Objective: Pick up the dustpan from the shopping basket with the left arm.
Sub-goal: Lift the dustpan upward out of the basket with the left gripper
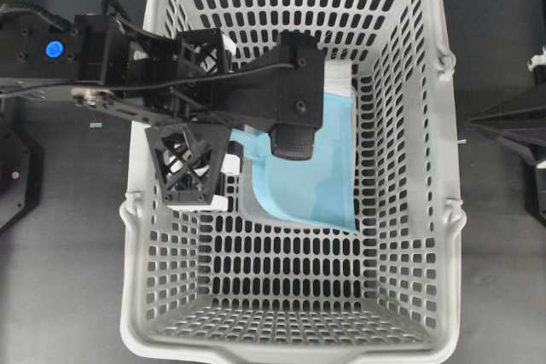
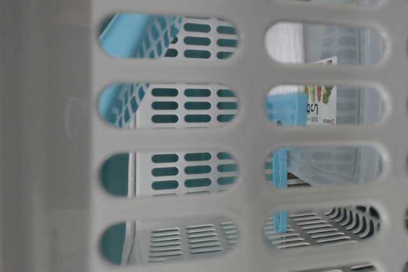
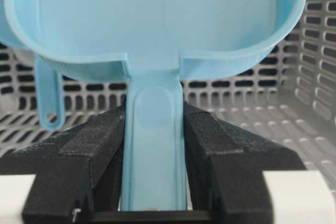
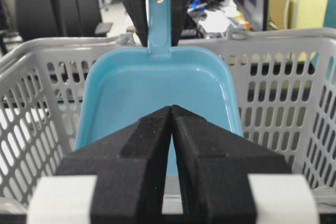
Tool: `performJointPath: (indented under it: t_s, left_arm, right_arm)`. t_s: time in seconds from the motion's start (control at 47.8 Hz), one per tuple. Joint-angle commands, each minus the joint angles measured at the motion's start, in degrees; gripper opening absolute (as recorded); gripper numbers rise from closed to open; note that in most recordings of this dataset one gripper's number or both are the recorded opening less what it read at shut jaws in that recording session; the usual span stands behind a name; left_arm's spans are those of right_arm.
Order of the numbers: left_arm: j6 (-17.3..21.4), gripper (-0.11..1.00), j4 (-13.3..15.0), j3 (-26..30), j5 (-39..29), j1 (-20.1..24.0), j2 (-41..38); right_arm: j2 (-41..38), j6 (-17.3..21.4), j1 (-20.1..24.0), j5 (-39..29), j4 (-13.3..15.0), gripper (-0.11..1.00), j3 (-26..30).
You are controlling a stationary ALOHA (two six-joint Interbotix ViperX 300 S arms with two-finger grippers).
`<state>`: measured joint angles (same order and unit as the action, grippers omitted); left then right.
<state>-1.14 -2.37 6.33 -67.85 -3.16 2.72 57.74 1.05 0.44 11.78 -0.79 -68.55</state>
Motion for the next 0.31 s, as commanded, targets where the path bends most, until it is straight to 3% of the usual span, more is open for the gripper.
performJointPath:
  t_s: [0.0,0.293]
  left_arm:
    - [0.0,0.29,-0.18,0.62,0.26,-0.44,0.7]
    - [0.0,0.29,-0.18,0.53,0.26,-0.79,0.26]
  right_arm:
    - [-0.35,0.0,-0.09,0.26,-0.26,0.0,0.44]
    - [-0.35,0.0,-0.18,0.26,-0.26,0.0,0.44]
